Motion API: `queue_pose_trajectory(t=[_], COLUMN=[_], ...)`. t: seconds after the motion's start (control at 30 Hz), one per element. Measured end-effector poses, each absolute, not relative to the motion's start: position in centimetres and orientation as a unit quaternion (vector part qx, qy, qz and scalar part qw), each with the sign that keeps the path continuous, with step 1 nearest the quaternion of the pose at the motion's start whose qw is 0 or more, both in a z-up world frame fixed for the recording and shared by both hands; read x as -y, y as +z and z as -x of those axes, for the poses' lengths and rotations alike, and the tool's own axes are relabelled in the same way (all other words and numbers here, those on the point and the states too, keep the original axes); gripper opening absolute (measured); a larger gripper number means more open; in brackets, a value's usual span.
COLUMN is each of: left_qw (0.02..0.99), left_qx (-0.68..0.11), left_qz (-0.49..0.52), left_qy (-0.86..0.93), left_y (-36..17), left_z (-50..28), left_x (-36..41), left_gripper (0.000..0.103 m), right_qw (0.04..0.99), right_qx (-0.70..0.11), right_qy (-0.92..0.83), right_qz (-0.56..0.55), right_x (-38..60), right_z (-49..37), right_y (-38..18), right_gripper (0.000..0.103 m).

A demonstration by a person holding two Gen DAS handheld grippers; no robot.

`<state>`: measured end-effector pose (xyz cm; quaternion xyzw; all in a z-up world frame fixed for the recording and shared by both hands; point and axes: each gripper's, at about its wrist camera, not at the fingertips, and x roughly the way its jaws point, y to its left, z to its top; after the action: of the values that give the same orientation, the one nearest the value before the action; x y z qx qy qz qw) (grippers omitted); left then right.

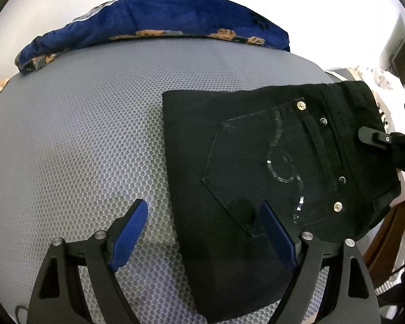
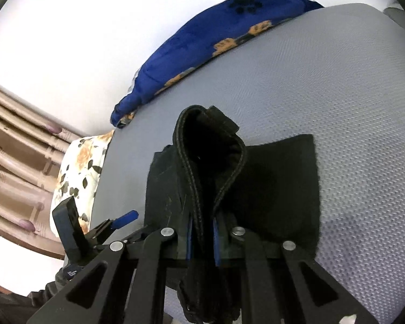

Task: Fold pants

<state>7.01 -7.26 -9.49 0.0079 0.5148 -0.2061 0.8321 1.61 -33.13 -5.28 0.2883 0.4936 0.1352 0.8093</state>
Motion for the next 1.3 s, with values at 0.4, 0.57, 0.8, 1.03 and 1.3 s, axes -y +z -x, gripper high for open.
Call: queue_pose_trajectory(t=[0.4,0.57,0.8,1.03,1.3], left_qw=[0.835,0.840,0.842,0.825,0.794], left_qx=[-0.507,-0.497,-0.484,-0.490,-0.500], left_qz=[-0.009,0.004,0.014,0.006,-0.014], left_qy=[-0.213,-0.215,-0.237,-0.282,-0.344], left_y=[-8.5,-7.6,-6.5,-7.0,-7.7], left_z=[-6.7,-7.0,-6.7,-6.0,-3.7], left_x=[7.8,7.7,7.7,9.8,11.5], left_gripper=[0.085,0.085,0.085,0.085,0.085], right_qw=[0.807,0.800,0.797,0.796,0.771], right_qx=[-0.497,-0.514,-0.515,-0.530,-0.548], right_qy=[0.089,0.059,0.049,0.038,0.057], right_qz=[-0.306,-0.303,-0.311,-0.291,-0.319], right_x=[35.9,36.9,37.7,37.7,37.9], right_z=[-0.9,-1.2,-0.6,0.2,4.5], right_y=[-7.3,-9.7,-10.8,-9.3,-9.2], right_gripper=[0.010,0.010,0.011,0.027,0.021])
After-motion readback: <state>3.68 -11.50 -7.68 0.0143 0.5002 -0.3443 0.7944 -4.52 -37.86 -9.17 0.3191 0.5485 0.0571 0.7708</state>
